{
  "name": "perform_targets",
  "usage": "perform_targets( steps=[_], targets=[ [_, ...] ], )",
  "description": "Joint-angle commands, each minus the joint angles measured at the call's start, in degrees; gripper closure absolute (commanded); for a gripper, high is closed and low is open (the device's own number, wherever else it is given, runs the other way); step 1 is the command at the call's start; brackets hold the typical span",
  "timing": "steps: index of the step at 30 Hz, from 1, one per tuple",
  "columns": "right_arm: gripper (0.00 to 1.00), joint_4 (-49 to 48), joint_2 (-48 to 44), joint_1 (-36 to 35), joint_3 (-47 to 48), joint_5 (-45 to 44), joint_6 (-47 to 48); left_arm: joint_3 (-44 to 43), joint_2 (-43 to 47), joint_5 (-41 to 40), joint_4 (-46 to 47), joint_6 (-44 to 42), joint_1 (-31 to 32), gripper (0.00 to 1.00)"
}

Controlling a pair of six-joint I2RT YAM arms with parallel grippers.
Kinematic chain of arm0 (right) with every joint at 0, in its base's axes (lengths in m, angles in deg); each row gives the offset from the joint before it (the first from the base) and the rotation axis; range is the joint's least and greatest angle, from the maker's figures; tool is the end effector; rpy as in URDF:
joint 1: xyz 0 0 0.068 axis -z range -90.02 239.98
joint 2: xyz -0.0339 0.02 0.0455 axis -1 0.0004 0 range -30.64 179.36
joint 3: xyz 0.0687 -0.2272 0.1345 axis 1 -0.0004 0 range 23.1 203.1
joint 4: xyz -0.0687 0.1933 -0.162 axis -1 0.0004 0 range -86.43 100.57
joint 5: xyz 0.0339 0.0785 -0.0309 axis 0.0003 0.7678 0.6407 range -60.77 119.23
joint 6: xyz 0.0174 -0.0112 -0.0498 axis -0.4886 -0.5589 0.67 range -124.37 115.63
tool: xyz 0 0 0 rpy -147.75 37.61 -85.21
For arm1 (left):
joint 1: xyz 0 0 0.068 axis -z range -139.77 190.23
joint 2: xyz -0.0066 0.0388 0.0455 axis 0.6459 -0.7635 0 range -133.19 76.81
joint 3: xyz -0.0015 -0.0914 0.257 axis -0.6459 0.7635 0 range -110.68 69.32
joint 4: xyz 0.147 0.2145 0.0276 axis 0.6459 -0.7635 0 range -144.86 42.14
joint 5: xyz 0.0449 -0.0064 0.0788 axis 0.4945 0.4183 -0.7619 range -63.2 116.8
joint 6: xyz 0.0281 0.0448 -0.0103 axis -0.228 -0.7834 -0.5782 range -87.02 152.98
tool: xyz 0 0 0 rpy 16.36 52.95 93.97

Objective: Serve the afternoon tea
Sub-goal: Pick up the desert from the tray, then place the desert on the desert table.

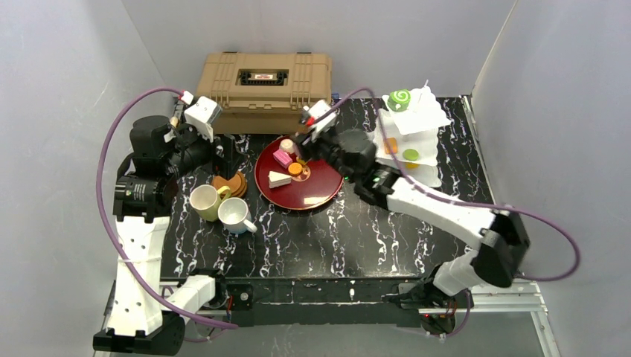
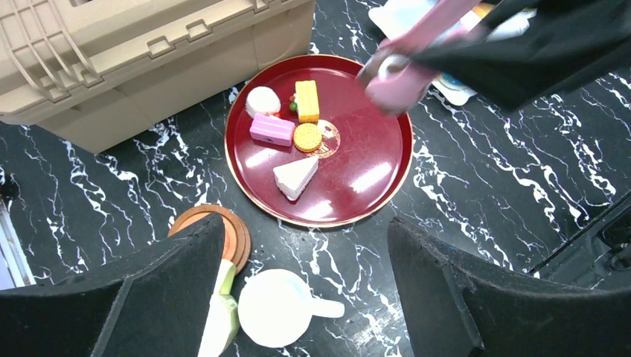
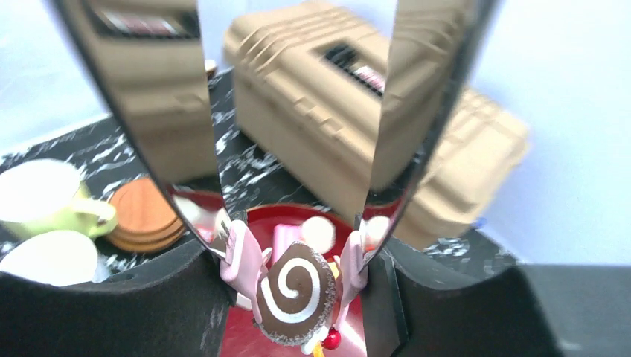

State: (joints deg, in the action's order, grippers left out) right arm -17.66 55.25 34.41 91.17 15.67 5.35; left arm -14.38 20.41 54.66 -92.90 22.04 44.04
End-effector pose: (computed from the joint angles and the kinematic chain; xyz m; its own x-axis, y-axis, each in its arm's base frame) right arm 0.2110 0.2930 0.3655 0.1463 -0.0768 -0.9863 -0.6541 0.7405 -0.1547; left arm 0.1632 -0.0275 0.4670 -0.2031 0.1816 -0.9622 0.5514 0.8332 0.0409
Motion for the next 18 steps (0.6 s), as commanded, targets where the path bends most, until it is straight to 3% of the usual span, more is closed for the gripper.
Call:
perform_targets(
  steps=[1, 18],
  targets=[
    [0.5, 9.58, -8.02, 4.26, 3.47, -4.5, 2.0, 1.1, 0.68, 1.0, -0.48, -0.41, -0.36, 0.22],
    [0.5, 17.45, -20.83, 20.61, -7.45, -7.11, -2.9, 1.62, 0.68, 1.41, -0.19, -0.32, -0.38, 0.22]
  ],
)
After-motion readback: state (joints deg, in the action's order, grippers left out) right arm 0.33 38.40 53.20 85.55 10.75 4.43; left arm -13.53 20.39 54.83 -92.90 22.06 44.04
